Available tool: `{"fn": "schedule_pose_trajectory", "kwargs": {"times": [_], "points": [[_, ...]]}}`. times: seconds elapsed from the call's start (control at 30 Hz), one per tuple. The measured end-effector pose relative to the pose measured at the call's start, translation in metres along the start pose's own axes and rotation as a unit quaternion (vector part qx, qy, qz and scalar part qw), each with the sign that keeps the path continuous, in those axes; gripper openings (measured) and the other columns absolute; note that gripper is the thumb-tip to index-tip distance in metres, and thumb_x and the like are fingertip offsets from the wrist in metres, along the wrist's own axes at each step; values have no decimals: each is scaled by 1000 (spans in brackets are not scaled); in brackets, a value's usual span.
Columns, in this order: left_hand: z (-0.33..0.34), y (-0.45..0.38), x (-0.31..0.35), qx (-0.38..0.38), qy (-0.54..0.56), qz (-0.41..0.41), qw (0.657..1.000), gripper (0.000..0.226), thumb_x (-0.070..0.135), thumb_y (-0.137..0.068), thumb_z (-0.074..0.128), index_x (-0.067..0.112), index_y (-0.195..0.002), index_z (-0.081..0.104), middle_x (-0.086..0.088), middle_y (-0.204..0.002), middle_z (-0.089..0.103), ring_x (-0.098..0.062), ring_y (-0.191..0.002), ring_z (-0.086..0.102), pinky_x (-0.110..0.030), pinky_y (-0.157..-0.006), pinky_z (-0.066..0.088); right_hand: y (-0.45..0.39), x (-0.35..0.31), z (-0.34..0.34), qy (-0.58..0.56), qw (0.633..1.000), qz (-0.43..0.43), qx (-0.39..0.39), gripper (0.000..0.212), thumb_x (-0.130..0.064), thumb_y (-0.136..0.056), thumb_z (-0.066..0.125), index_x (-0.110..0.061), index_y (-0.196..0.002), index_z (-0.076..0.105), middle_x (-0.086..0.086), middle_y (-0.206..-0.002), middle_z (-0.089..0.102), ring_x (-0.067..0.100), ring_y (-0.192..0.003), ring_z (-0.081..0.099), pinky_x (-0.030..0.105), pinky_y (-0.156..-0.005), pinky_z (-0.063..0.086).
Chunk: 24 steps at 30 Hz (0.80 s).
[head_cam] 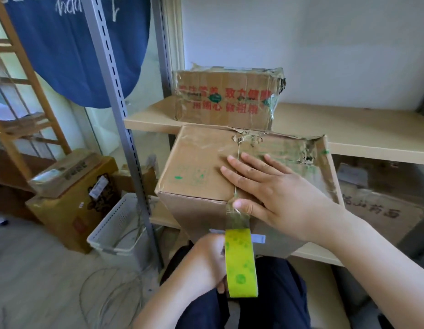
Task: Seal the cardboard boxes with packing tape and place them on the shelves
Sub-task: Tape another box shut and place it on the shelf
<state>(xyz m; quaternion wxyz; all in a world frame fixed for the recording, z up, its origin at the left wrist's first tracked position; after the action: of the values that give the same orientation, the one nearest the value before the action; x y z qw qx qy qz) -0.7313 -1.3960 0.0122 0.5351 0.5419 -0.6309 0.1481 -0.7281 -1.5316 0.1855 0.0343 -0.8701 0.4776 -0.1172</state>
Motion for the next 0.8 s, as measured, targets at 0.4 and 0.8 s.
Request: {"fn": "schedule_pose_trajectory", "kwargs": {"times": [0.4, 0.8], "points": [[28, -48, -14, -330, -89, -38, 939, 27, 45, -75, 53, 21, -64, 48, 5, -56, 43, -8, -44, 30, -20, -44, 19, -6, -2, 6, 75, 997, 11, 33, 84, -71, -86, 28, -29, -157, 19, -3, -163, 21, 21, -150, 22, 50, -119, 27], [-5, -48, -22, -111, -113, -4, 987, 29, 36, -89, 59, 7, -93, 63, 0, -76, 67, -9, -61, 61, -27, -59, 53, -13, -8, 7, 59, 995, 55, 57, 91, -79, -83, 25, -26, -157, 22, 0, -163, 23, 22, -149, 25, 53, -119, 23]]}}
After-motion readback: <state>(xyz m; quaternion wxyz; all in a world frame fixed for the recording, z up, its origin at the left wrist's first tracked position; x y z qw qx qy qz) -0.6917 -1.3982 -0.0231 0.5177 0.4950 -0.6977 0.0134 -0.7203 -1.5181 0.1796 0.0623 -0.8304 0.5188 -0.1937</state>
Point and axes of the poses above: each hand's wrist, its own y-axis away from the middle knuckle, its own z-axis out of the palm, x = y × z, the point moved 5 cm from there along -y, towards the middle knuckle
